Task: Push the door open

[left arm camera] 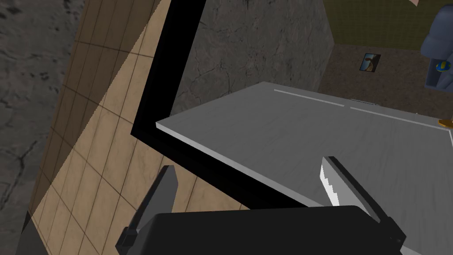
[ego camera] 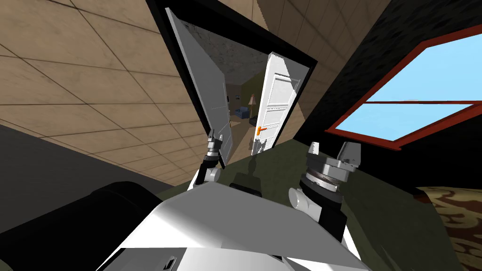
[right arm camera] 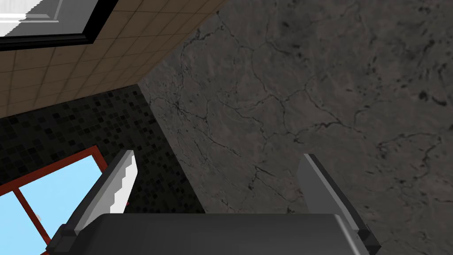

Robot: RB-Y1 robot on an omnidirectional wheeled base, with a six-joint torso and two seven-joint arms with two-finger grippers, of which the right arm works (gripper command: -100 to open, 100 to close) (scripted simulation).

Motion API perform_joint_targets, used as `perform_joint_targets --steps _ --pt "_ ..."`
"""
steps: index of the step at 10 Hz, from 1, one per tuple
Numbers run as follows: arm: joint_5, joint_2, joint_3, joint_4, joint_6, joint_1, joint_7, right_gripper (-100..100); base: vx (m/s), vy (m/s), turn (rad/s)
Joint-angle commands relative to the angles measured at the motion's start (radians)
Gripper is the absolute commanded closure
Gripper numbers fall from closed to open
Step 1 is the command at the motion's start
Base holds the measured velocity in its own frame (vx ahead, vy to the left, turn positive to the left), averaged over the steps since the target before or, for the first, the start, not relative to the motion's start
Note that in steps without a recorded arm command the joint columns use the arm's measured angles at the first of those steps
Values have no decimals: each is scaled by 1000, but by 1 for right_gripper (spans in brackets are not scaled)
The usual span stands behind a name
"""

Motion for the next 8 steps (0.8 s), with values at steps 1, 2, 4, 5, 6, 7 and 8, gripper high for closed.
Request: perform_joint_targets --steps 1,2,4,5,6,7,8 --pt "2 -13 9 37 9 -20 -4 -100 27 -74 58" --pt "2 -16 12 49 12 -27 -5 -100 128 -79 56" --pt "4 -28 22 92 22 -50 -10 -100 151 -117 51" --pt "6 -36 30 125 30 -68 -13 -100 159 -97 54" --pt "7 -41 35 145 35 -78 -15 -100 148 -111 51" --pt "8 -45 40 166 40 -90 -17 -100 126 -102 61" --pt "9 -49 45 187 45 -101 -20 -100 99 -81 56"
